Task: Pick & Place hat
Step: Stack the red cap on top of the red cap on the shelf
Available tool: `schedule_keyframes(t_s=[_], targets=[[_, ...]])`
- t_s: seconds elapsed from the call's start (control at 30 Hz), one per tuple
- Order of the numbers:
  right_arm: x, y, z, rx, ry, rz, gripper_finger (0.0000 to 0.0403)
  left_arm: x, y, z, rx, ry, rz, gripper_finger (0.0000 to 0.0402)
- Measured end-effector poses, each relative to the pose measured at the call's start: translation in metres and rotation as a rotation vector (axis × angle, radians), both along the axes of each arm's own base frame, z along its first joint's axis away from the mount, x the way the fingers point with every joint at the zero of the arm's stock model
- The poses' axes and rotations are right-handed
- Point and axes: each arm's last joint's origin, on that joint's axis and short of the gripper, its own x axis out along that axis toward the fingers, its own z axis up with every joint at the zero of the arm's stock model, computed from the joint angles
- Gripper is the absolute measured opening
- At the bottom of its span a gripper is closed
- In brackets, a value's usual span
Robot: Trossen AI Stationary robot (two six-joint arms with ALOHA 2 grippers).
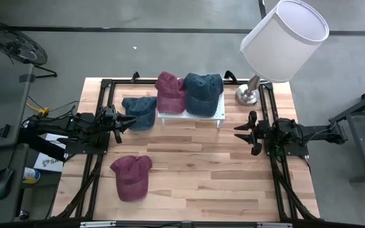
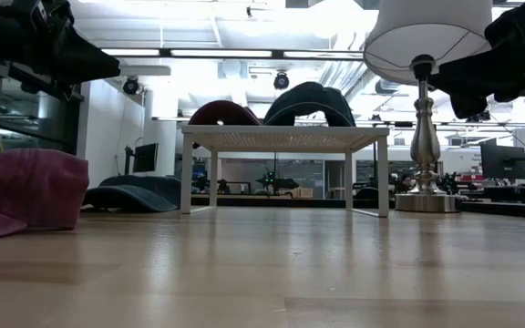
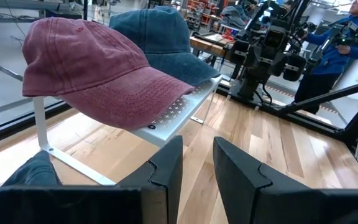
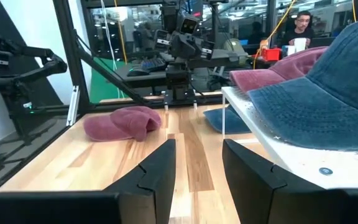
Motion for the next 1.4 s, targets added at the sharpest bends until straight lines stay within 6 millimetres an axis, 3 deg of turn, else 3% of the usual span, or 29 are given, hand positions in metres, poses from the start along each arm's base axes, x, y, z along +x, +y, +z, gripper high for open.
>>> schedule_keyframes(t_s=[1.2, 1.4], targets=[[0.0001, -0.0001, -0.0004, 0.000, 0.002, -0.002, 0.0126, 0.0001, -0.0002, -0.0001, -0.004, -0.001, -0.006, 0.0090], [0.0001, -0.0001, -0.0004, 0.000, 0.002, -0.002, 0.0126, 0.0008, -0.0026, 0.0000, -0.135, -0.037, -0.083, 0.0090]])
